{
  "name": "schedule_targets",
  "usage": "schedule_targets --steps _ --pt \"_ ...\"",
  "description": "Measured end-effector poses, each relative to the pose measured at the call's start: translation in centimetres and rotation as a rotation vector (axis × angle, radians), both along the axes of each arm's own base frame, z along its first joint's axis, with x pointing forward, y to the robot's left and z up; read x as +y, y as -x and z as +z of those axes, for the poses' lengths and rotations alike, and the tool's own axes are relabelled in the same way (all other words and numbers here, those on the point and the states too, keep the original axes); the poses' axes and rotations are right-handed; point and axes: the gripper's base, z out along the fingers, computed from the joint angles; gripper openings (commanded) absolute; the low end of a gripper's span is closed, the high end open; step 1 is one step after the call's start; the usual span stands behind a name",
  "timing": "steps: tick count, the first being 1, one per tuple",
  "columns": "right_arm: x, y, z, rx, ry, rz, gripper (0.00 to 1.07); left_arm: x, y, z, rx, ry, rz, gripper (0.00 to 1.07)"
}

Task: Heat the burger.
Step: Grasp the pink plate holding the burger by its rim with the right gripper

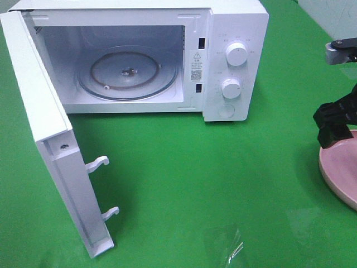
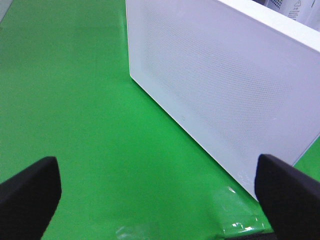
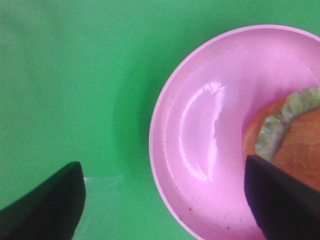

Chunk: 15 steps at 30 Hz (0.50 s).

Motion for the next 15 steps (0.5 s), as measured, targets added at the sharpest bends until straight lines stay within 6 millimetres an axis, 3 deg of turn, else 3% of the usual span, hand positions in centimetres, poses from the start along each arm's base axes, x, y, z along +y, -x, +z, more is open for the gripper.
schedule_targets --steps 3,6,15 --pt "0.0 -0.1 -0.8 0.019 0.0 0.001 0.81 0.0 0.0 0.0 0.0 0.0 0.0 0.98" --pt "0.1 -0.4 -3.0 0.088 0.003 0.0 0.8 0.0 0.0 0.0 0.0 0.0 0.0 0.98" --pt "0.4 -1.3 -5.2 0.119 -0.001 0.006 0.79 0.0 0.0 0.0 0.0 0.0 0.0 0.98"
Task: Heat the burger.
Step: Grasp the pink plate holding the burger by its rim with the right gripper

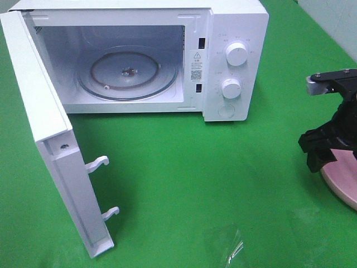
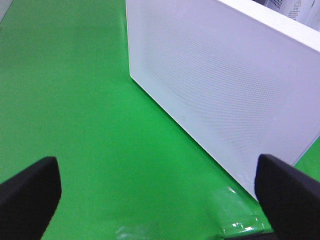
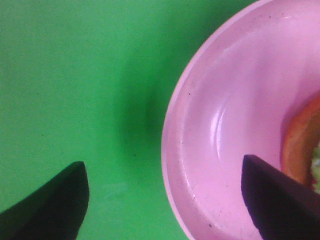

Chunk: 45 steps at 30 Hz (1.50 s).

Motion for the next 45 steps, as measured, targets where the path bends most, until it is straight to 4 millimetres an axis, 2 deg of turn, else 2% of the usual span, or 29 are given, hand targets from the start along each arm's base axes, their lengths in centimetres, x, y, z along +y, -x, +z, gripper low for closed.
schedule_targets --steps 6,9,17,26,31,33,34,35,38,39,40,41,42,43,45 --pt "0.2 -0.8 -2.4 0.034 -0.003 -0.003 0.78 0.0 0.0 0.0 0.0 0.0 0.0 0.98" --pt "0.2 -0.8 -2.7 0.039 -0.003 -0.002 0.78 0.0 0.0 0.0 0.0 0.0 0.0 0.98" --pt "0.1 -1.4 -5.4 0.074 0.017 -0.016 0.77 0.0 0.0 0.0 0.0 0.0 0.0 0.98" --pt "-0.1 -1.6 -6.2 0.072 0.044 -0.043 0.76 0.0 0.0 0.0 0.0 0.0 0.0 0.98" --pt "-0.2 -1.7 -6.4 0.075 0.046 -0.065 0.71 0.0 0.0 0.0 0.0 0.0 0.0 0.98" --pt "-0.2 -1.7 -6.4 0.075 0.045 -0.068 0.55 0.0 0.0 0.0 0.0 0.0 0.0 0.98" --pt "-0.2 -1.7 -6.4 0.075 0.045 -0.068 0.55 0.0 0.0 0.0 0.0 0.0 0.0 0.98" --pt "-0.2 -1.7 -6.4 0.075 0.045 -0.067 0.44 0.0 0.0 0.0 0.0 0.0 0.0 0.98" --pt "-0.2 -1.7 -6.4 0.074 0.044 -0.067 0.39 0.0 0.0 0.0 0.0 0.0 0.0 0.98" --pt "-0.2 -1.7 -6.4 0.076 0.05 -0.061 0.25 0.0 0.0 0.0 0.0 0.0 0.0 0.98" --pt "-0.2 -1.7 -6.4 0.076 0.05 -0.061 0.25 0.0 0.0 0.0 0.0 0.0 0.0 0.98" --pt "-0.3 -1.7 -6.4 0.075 0.058 -0.052 0.13 0.0 0.0 0.0 0.0 0.0 0.0 0.98" --pt "-0.3 -1.7 -6.4 0.075 0.058 -0.052 0.13 0.0 0.0 0.0 0.0 0.0 0.0 0.98" --pt "-0.3 -1.7 -6.4 0.075 0.058 -0.053 0.04 0.0 0.0 0.0 0.0 0.0 0.0 0.98" --pt "-0.2 -1.8 -6.4 0.074 0.059 -0.051 0.0 0.0 0.0 0.0 0.0 0.0 0.0 0.98"
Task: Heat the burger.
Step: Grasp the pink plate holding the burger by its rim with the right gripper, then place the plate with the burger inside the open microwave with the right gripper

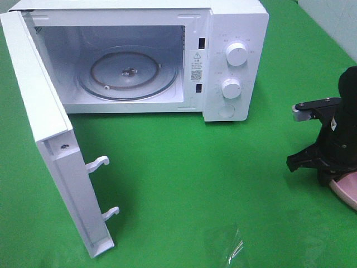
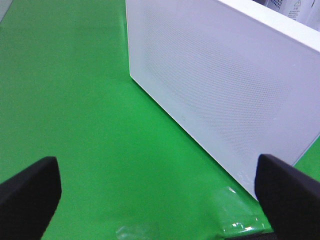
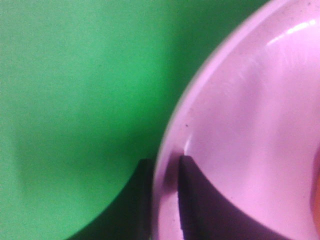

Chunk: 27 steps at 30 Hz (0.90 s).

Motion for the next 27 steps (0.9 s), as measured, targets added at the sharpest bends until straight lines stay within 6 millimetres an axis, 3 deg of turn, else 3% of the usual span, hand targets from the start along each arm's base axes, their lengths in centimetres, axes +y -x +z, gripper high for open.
schedule_targets --steps 27 --pt "0.64 0.91 0.82 0.071 0.075 0.048 0.0 0.0 0.0 0.0 0.0 0.0 0.0 0.98"
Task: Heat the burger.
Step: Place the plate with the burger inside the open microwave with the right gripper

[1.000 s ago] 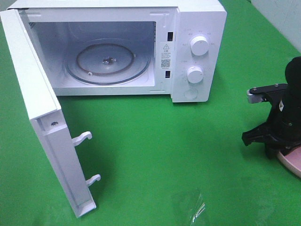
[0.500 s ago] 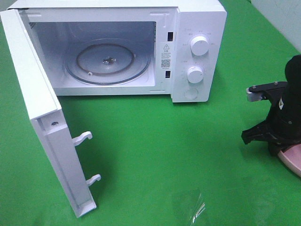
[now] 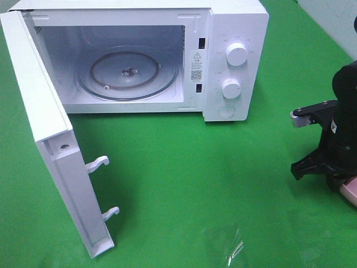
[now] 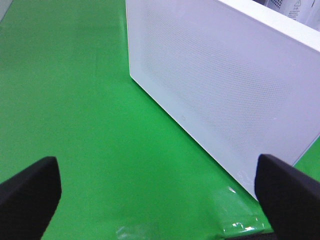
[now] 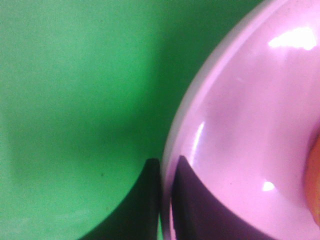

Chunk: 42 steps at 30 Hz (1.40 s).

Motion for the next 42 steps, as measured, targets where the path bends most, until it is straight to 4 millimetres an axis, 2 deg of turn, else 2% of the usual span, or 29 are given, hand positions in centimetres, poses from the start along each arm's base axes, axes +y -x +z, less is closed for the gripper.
schedule_targets --steps 5,8,17,23,26,33,42 --pt "0.7 0.6 1.7 -0.019 0.033 0.019 0.0 0.0 0.0 0.0 0.0 0.0 0.0 0.98" --pt "0.9 0.7 1.9 -0.017 0.039 0.027 0.0 0.0 0.0 0.0 0.0 0.0 0.0 0.98" --pt "2.8 2.3 4.2 -0.025 0.076 0.093 0.0 0.0 0.0 0.0 0.0 0.0 0.0 0.98" --pt "4.1 3.5 6.4 -0.065 0.108 0.147 0.0 0.0 0.0 0.0 0.0 0.0 0.0 0.98" --pt "4.4 3.9 6.8 -0.065 0.116 0.159 0.0 0.0 0.0 0.0 0.0 0.0 0.0 0.98" --pt "5.9 5.5 8.2 -0.086 0.135 0.212 0.0 0.0 0.0 0.0 0.0 0.0 0.0 0.98" --pt "6.9 9.1 8.9 -0.112 0.198 0.309 0.0 0.0 0.0 0.0 0.0 0.0 0.0 0.98"
